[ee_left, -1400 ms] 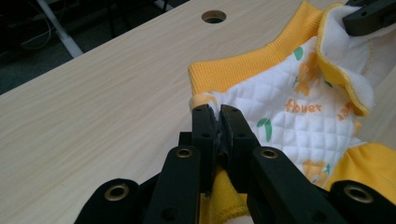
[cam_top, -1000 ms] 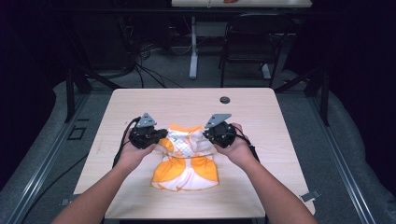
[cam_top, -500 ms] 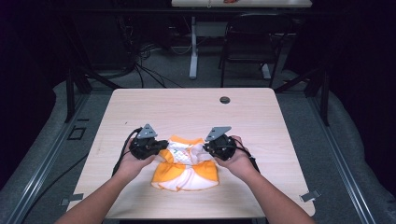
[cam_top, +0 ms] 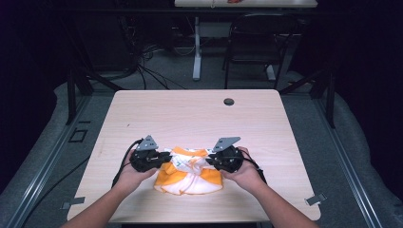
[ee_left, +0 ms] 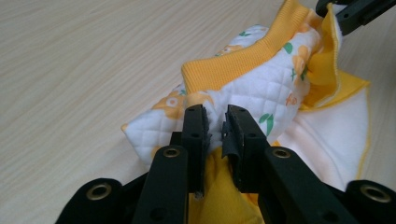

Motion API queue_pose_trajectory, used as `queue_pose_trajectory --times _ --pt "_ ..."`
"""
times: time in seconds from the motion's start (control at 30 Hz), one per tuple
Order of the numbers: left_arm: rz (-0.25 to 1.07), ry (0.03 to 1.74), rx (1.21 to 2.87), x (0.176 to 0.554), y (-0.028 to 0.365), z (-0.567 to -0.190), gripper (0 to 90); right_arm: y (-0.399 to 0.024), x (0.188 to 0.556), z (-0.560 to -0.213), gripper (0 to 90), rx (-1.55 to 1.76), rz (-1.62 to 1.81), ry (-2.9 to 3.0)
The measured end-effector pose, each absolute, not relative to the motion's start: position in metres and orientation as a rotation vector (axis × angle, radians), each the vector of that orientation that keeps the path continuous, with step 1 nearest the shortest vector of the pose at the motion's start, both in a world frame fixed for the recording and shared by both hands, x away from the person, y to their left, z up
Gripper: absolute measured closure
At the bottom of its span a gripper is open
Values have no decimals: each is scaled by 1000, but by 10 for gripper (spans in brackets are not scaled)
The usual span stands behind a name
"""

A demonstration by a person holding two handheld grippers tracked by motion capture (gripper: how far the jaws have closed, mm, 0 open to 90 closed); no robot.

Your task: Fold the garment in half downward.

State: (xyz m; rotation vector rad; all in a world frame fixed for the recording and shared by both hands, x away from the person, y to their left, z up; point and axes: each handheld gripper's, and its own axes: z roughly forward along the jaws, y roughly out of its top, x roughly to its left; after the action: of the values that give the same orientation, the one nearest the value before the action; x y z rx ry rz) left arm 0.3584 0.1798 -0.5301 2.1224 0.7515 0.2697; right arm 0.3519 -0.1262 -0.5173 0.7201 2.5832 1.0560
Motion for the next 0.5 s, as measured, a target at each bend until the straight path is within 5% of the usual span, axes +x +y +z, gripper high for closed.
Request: queue_pose_trajectory --times 0.17,0.5 --pt "244 766 2102 350 184 -529 722 -131 341 -517 702 741 1099 2589" --pt "273 813 2077 355 190 -513 742 -140 340 -504 751 829 1220 2547"
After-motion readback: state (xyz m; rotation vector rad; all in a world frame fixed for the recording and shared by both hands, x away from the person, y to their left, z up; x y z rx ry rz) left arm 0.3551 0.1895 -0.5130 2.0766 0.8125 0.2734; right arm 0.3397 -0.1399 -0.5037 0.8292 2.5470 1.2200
